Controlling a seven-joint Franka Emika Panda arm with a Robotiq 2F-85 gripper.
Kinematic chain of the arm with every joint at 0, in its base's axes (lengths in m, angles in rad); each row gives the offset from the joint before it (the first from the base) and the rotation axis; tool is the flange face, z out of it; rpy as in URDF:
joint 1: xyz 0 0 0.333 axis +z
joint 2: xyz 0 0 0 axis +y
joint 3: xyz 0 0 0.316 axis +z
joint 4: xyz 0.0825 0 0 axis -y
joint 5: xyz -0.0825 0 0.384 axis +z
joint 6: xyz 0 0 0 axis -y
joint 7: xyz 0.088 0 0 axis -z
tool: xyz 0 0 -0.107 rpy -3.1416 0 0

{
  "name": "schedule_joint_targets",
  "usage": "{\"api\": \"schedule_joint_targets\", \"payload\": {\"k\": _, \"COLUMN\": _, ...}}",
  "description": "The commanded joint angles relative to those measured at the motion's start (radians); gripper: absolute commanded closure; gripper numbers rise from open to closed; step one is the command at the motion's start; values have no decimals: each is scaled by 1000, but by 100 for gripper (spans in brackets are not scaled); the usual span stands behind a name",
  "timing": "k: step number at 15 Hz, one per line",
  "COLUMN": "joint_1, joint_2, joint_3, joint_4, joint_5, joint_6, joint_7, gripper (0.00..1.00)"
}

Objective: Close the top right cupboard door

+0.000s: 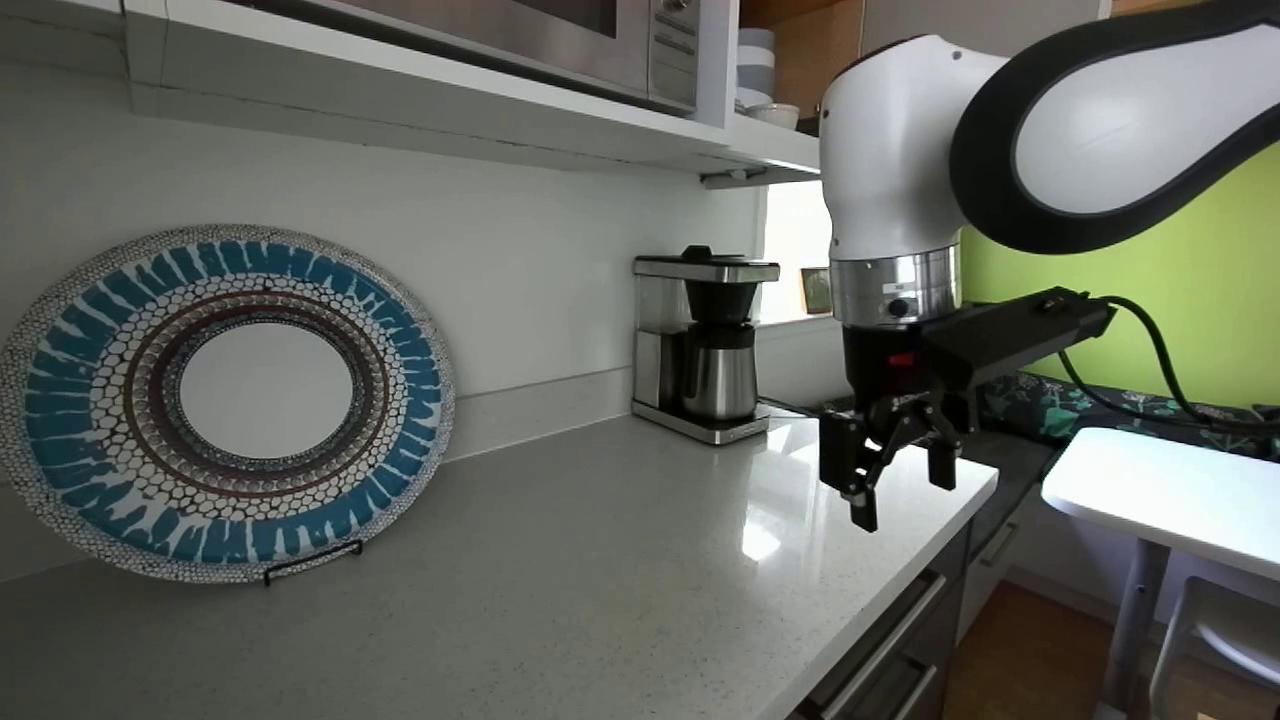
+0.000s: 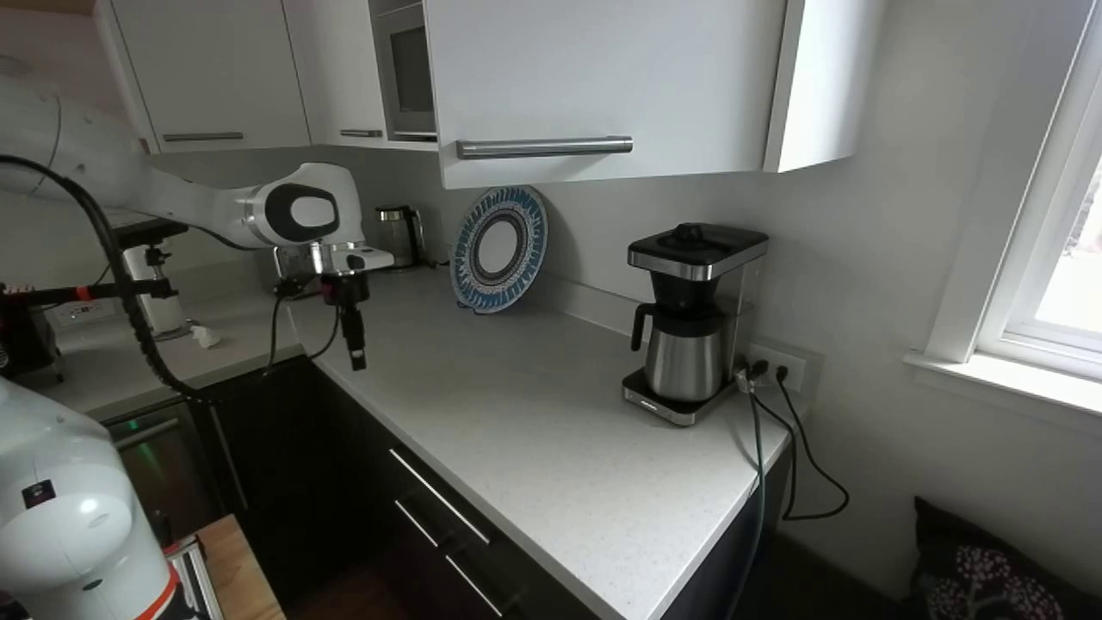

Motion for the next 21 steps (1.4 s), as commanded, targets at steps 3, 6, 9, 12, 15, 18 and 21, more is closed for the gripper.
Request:
{"api": "schedule_joint_targets", "payload": {"k": 3, "joint_1": 6, "joint_2": -170, "joint_3": -51, "joint_4": -149, "joint_5": -6, "joint_6": 17, "joint_7": -40, "gripper": 0}}
{"api": "schedule_joint_targets", "payload": {"k": 6, "joint_1": -17, "joint_2": -240, "joint_3": -88, "joint_4": -200, "joint_5": -6, "joint_6": 12, "joint_7": -64, "gripper": 0}}
{"api": "schedule_joint_targets", "payload": {"k": 9, "joint_1": -52, "joint_2": -295, "joint_3": -119, "joint_4": -238, "joint_5": -11, "joint_6": 23, "joint_7": -81, "gripper": 0}}
{"api": "schedule_joint_targets", "payload": {"k": 12, "joint_1": -63, "joint_2": -258, "joint_3": -104, "joint_4": -198, "joint_5": 8, "joint_6": -1, "joint_7": -76, "gripper": 0}}
{"api": "schedule_joint_targets", "payload": {"k": 15, "joint_1": -67, "joint_2": -274, "joint_3": -105, "joint_4": -208, "joint_5": 9, "joint_6": -1, "joint_7": -78, "gripper": 0}}
{"api": "schedule_joint_targets", "payload": {"k": 18, "joint_1": -100, "joint_2": -298, "joint_3": -139, "joint_4": -213, "joint_5": 11, "joint_6": 15, "joint_7": -70, "gripper": 0}}
{"api": "schedule_joint_targets", "payload": {"k": 21, "joint_1": -171, "joint_2": -313, "joint_3": -231, "joint_4": -219, "joint_5": 2, "joint_6": 46, "joint_7": -124, "gripper": 0}}
